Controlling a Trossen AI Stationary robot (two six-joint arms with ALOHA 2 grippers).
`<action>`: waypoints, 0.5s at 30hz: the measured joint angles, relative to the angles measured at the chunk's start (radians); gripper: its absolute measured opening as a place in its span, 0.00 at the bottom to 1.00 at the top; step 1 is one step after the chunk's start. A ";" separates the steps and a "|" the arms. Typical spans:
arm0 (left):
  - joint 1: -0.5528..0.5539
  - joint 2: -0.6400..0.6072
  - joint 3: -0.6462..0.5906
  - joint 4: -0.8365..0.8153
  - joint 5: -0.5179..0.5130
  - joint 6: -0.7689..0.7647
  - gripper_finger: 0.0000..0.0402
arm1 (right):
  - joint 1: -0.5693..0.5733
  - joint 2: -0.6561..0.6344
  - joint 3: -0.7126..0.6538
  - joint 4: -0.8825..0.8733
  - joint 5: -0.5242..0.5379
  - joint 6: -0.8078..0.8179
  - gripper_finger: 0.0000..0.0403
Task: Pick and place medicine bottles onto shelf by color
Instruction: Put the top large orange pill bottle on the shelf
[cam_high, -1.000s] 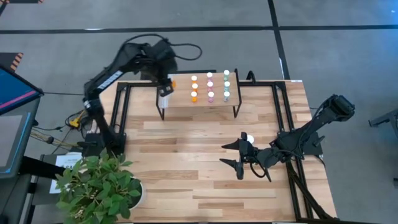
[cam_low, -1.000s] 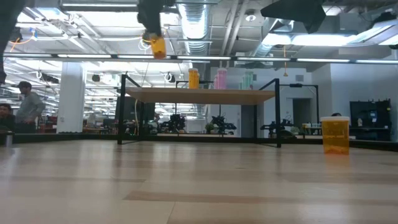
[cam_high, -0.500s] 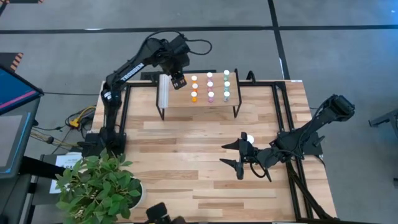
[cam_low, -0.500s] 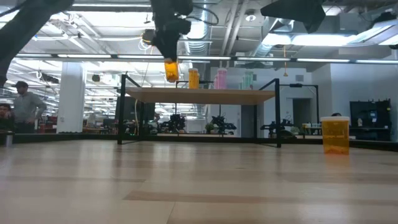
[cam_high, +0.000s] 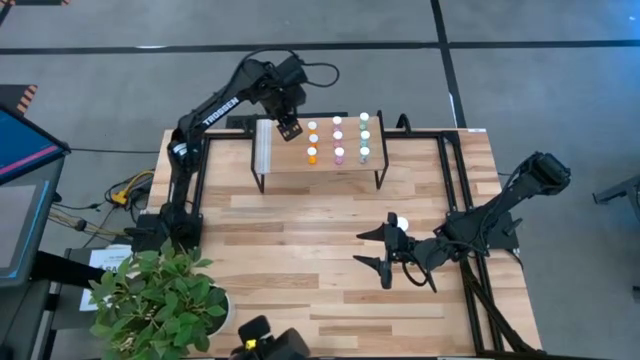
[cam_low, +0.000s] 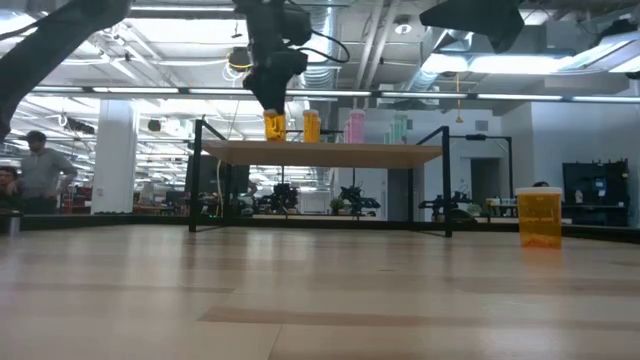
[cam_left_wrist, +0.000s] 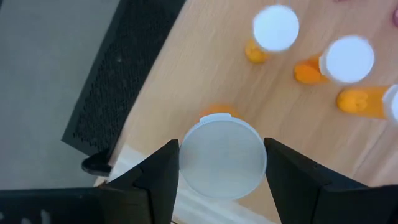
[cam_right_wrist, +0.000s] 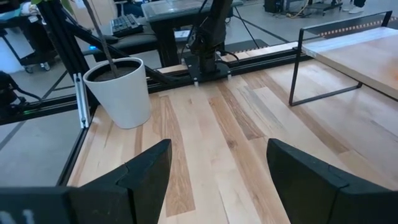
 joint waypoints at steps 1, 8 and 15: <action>0.003 0.000 -0.005 -0.005 0.000 0.000 0.47 | 0.003 0.000 0.000 0.000 0.000 0.004 0.71; 0.017 0.001 -0.008 -0.041 -0.022 0.000 0.47 | 0.004 0.000 0.000 0.003 -0.001 0.007 0.71; 0.023 0.001 -0.008 -0.035 -0.016 0.007 0.47 | 0.004 0.000 0.000 0.003 -0.001 0.013 0.71</action>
